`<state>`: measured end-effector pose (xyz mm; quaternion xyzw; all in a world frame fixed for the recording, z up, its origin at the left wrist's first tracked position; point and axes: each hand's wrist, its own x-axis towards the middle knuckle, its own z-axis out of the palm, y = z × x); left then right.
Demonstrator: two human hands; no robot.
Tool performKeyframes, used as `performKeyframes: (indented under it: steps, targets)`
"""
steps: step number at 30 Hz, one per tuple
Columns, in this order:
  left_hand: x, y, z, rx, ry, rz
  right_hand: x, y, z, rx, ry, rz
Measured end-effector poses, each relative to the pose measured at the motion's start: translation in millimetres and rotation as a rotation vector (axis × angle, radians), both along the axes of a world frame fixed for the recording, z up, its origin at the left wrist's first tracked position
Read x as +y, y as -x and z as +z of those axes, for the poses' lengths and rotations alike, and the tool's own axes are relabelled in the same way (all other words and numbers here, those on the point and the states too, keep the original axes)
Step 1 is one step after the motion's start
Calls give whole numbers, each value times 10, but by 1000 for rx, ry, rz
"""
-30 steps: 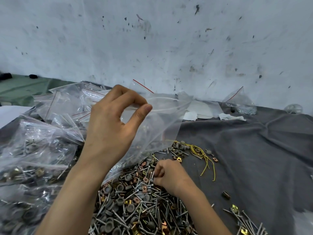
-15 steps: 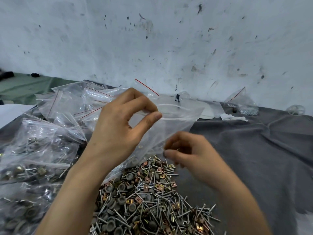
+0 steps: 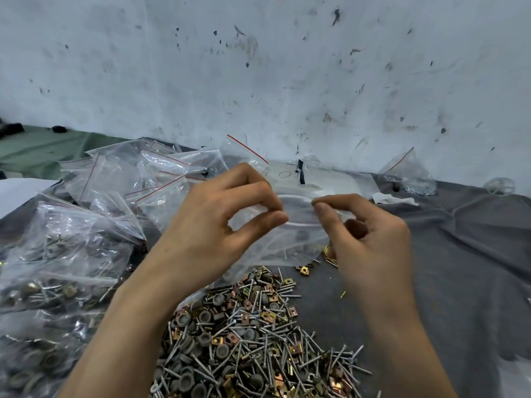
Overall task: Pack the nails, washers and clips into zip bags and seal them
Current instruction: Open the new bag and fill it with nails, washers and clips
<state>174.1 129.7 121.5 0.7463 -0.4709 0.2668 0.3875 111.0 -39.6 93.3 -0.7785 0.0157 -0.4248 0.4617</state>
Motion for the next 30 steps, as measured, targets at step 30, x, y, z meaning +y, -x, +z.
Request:
performKeyframes:
  steps: [30]
  targets:
    - [61,-69,6,31,149,153,197,-487,-873,868,501,51]
